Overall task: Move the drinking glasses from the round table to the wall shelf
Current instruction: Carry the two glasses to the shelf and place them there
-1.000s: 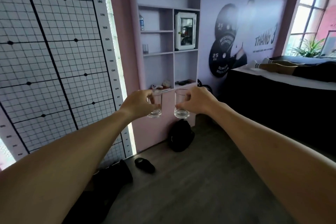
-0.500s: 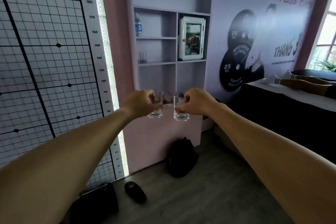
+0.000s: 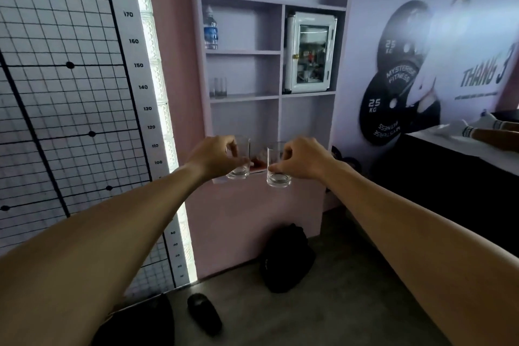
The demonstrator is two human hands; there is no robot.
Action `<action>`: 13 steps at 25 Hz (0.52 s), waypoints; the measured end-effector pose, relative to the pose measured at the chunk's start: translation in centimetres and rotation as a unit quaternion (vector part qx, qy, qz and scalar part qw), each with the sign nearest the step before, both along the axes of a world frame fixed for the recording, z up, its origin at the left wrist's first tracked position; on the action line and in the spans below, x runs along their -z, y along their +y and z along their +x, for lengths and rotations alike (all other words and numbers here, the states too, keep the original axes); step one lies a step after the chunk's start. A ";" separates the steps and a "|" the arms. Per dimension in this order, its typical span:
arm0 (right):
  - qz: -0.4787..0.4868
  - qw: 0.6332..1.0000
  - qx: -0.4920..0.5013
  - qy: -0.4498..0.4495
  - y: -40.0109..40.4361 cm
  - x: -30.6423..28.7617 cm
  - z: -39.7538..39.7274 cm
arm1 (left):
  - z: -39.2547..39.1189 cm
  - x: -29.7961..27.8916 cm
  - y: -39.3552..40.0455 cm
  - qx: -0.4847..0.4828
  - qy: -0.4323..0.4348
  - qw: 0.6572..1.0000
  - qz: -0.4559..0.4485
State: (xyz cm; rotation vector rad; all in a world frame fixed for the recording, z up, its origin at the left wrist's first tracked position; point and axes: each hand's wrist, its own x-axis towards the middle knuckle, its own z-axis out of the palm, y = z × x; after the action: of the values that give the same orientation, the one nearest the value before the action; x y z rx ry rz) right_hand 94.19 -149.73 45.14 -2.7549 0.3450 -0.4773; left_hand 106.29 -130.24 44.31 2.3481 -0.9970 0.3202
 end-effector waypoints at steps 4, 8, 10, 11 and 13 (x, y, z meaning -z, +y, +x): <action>-0.003 1.000 -0.012 0.009 -2.7 0.9 5.2 | 5.0 1.4 -2.7 -0.020 0.018 0.999 -0.033; -0.015 0.999 -0.021 0.024 -5.3 1.4 11.5 | 11.4 2.2 -5.8 -0.023 0.005 1.000 -0.020; -0.021 0.999 -0.026 0.024 -6.8 0.9 15.6 | 15.4 1.9 -7.3 -0.022 -0.002 1.000 -0.018; -0.021 0.999 -0.029 0.023 -7.6 0.5 17.7 | 17.6 1.7 -8.1 -0.019 -0.005 1.000 -0.020; -0.019 0.999 -0.030 0.017 -9.2 -0.5 21.9 | 21.7 1.0 -9.4 -0.020 -0.011 0.999 -0.031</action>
State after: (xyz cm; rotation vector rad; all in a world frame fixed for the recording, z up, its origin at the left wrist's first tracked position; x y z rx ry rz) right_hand 116.10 -158.93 45.65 -2.8047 0.2639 -0.4281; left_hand 127.97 -139.62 43.35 2.3160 -0.9391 0.3878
